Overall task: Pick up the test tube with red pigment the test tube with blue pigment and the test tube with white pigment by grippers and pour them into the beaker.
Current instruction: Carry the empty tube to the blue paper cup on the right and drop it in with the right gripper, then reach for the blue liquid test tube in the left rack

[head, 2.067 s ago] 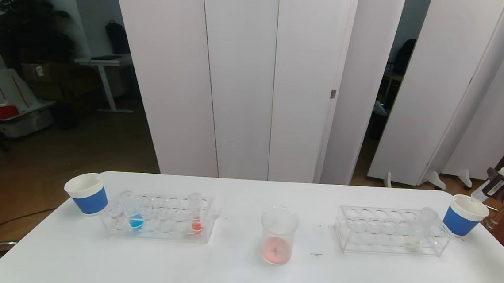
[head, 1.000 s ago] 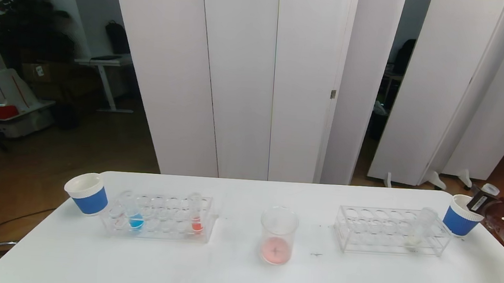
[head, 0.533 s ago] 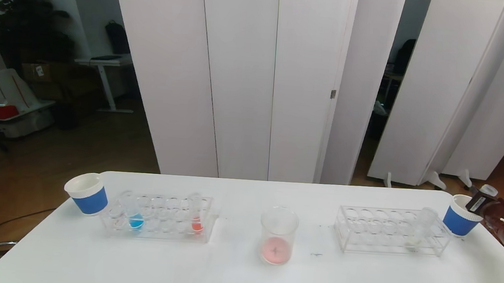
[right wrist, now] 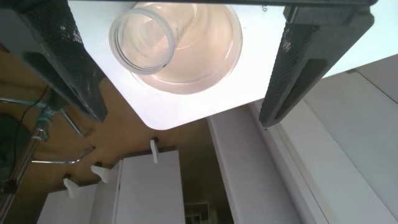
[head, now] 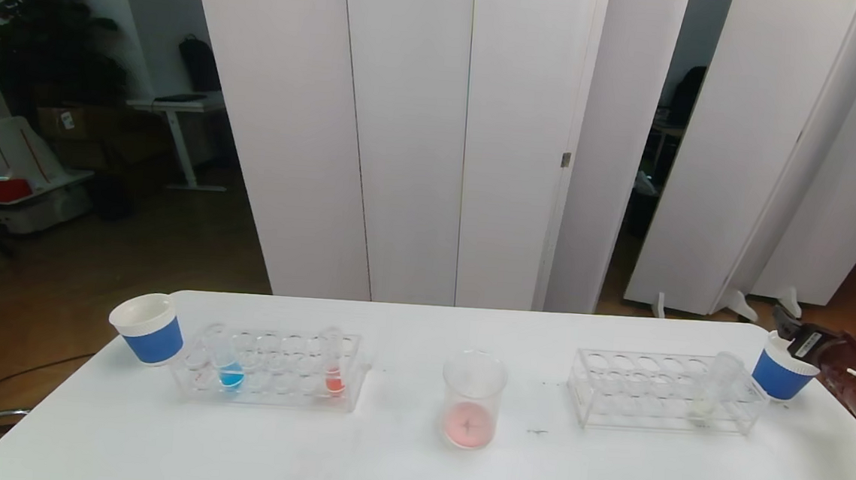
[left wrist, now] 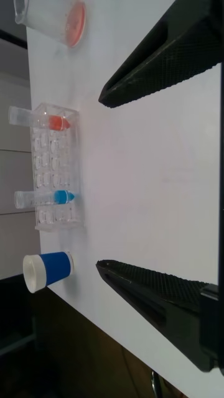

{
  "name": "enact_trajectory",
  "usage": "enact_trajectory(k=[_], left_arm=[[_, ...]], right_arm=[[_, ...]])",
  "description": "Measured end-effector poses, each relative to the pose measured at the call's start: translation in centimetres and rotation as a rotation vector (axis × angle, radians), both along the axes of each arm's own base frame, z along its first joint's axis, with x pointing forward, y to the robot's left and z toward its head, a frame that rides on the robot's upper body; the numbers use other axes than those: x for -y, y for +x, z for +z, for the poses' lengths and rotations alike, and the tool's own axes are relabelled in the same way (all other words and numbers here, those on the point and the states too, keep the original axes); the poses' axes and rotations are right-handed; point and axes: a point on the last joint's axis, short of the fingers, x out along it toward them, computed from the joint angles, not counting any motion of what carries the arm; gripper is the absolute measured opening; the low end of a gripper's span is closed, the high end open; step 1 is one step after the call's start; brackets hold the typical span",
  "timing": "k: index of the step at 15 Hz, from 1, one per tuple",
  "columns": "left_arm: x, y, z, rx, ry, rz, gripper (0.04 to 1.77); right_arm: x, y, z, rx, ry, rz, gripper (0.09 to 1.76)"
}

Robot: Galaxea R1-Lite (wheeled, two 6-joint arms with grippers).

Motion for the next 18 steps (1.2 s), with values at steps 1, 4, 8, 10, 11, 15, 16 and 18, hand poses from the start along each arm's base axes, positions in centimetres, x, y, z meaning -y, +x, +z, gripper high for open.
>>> enact_trajectory(k=[1,4,8,10,11,15,16,18], left_arm=[[0.0,0.0,0.0,0.0,0.0,0.0,1.75],[0.0,0.0,0.0,0.0,0.0,0.0,1.75],[0.0,0.0,0.0,0.0,0.0,0.0,1.75],[0.0,0.0,0.0,0.0,0.0,0.0,1.75],[0.0,0.0,0.0,0.0,0.0,0.0,1.75],[0.0,0.0,0.0,0.0,0.0,0.0,1.75],[0.0,0.0,0.0,0.0,0.0,0.0,1.75],[0.0,0.0,0.0,0.0,0.0,0.0,1.75]], right_arm=[[0.0,-0.1,0.2,0.0,-0.01,0.001,1.75],[-0.2,-0.4,1.3,0.021,-0.03,0.006,1.75],[-0.6,-1.5,3.9,0.039,-0.038,0.009,1.75],[-0.9,-2.3,5.6,0.024,-0.036,0.01,1.75],[-1.1,-2.7,6.5,0.017,-0.044,0.019,1.75],[-2.1,-5.0,10.6,0.042,-0.077,0.086,1.75],[-2.4,-5.7,11.6,0.047,-0.08,0.092,1.75],[-3.1,-7.1,13.2,0.042,-0.079,0.11,1.75]])
